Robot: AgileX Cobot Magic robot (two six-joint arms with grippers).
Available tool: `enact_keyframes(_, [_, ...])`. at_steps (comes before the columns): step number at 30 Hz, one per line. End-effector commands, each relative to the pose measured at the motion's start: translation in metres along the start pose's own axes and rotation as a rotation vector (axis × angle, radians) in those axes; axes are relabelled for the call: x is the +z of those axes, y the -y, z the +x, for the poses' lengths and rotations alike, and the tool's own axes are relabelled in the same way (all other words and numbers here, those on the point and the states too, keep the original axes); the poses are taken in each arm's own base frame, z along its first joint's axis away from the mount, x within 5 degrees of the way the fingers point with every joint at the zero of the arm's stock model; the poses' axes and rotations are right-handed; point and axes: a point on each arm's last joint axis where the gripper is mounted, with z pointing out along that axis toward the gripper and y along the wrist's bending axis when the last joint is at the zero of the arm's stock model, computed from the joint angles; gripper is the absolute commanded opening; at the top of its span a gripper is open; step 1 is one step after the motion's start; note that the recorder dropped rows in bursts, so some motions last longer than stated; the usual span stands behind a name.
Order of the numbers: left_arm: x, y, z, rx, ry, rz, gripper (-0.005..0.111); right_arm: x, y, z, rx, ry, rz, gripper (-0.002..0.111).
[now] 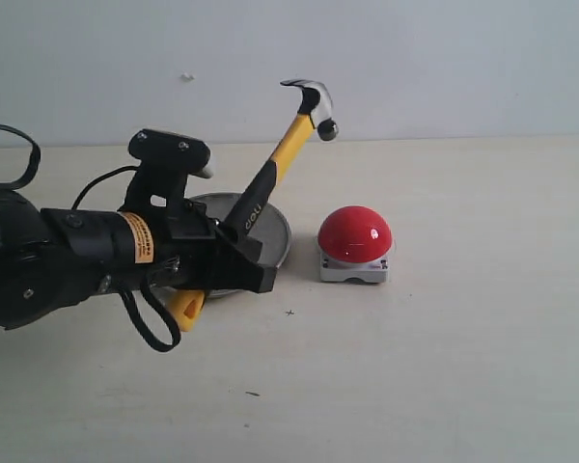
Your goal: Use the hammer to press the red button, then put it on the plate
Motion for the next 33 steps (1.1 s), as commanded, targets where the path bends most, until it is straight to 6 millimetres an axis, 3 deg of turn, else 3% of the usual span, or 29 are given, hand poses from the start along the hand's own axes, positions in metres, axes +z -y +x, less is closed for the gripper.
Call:
enact_keyframes(1, [-0.006,0.011,-0.009,-0.064,0.062,0.033,0.000,0.000,0.001,0.001,0.001,0.005,0.004,0.000])
enact_keyframes(6, [-0.017,0.029,-0.011,-0.100,0.065,0.067,0.000,0.000,0.001,0.001,0.002,0.005,0.003,0.000])
enact_keyframes(14, [-0.037,0.038,-0.018,-0.161,0.111,0.098,0.000,0.000,0.001,0.001,0.002,0.005,0.003,0.000])
enact_keyframes(22, [-0.039,0.055,-0.011,-0.145,0.079,0.132,0.000,0.000,0.001,0.001,0.002,0.005,0.003,0.000])
enact_keyframes(33, [-0.039,0.052,-0.011,-0.018,-0.042,0.084,0.000,0.000,0.001,0.001,0.002,0.005,0.003,0.000])
